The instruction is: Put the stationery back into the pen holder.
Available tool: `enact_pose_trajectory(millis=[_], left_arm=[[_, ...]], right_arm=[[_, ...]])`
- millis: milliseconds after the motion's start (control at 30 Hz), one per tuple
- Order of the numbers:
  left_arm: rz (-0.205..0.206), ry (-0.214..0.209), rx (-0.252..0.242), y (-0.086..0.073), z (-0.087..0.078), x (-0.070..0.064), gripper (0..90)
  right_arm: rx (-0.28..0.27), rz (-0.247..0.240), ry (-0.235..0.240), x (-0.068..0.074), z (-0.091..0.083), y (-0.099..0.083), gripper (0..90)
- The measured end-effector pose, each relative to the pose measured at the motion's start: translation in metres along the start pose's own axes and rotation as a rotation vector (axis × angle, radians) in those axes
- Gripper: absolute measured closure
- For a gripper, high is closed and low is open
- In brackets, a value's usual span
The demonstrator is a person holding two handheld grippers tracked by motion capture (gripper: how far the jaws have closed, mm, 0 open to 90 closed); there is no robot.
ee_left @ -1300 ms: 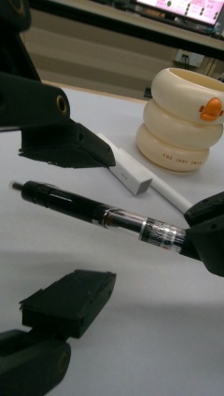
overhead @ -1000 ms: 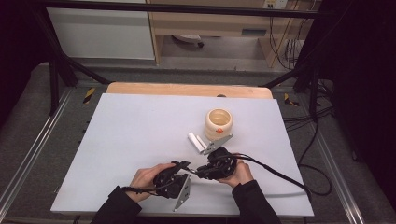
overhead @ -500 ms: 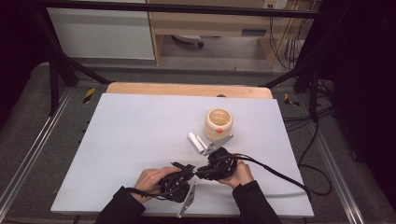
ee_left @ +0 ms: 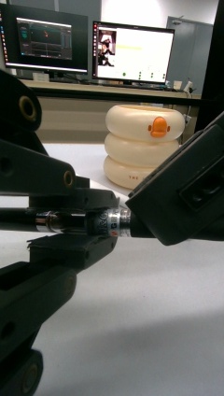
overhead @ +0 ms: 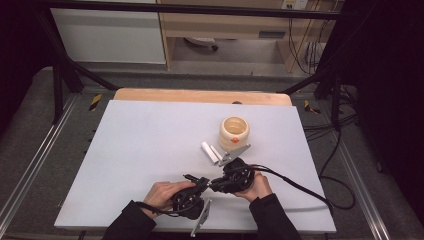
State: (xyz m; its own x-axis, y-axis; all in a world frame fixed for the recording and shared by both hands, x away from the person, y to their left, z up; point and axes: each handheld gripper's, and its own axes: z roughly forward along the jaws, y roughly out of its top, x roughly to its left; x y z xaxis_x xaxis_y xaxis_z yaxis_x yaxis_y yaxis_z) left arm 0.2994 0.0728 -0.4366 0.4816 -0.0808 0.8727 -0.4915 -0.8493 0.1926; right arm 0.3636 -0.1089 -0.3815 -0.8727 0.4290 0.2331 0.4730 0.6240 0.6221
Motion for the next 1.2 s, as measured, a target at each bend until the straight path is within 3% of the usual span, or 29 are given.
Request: enact_pose_trajectory(millis=[100,300,367,400,500,600,800,1067,1200], left_arm=[[-0.001,0.003,0.003,0.0,0.0,0.0,78.2],[-0.006,-0.011,0.04,-0.002,0.0,0.001,78.3],[-0.041,-0.011,0.023,-0.003,0.002,0.0,78.3],[-0.03,-0.014,0.041,-0.004,0.001,0.002,78.3],[-0.052,-0.026,0.051,-0.005,0.002,0.002,78.3],[-0.075,-0.036,0.062,-0.007,0.003,0.003,78.3],[-0.151,-0.068,0.074,-0.011,0.004,0.008,78.3],[-0.279,-0.117,0.1,-0.016,0.006,0.018,78.3],[-0.374,-0.13,0.11,-0.02,0.007,0.025,78.4]], right_arm=[[-0.005,0.0,0.006,0.0,0.0,0.0,78.9],[-0.048,0.005,-0.007,-0.001,-0.007,-0.002,68.6],[-0.086,0.017,-0.025,-0.004,-0.013,-0.005,61.5],[-0.105,0.021,-0.039,-0.006,-0.017,-0.007,59.1],[-0.18,0.062,-0.068,-0.013,-0.028,-0.014,48.7],[-0.235,0.082,-0.127,-0.019,-0.038,-0.023,36.5],[-0.322,0.136,-0.178,-0.036,-0.052,-0.047,14.8],[-0.33,0.202,-0.23,-0.054,-0.059,-0.078,5.1],[-0.333,0.228,-0.236,-0.06,-0.058,-0.091,3.1]])
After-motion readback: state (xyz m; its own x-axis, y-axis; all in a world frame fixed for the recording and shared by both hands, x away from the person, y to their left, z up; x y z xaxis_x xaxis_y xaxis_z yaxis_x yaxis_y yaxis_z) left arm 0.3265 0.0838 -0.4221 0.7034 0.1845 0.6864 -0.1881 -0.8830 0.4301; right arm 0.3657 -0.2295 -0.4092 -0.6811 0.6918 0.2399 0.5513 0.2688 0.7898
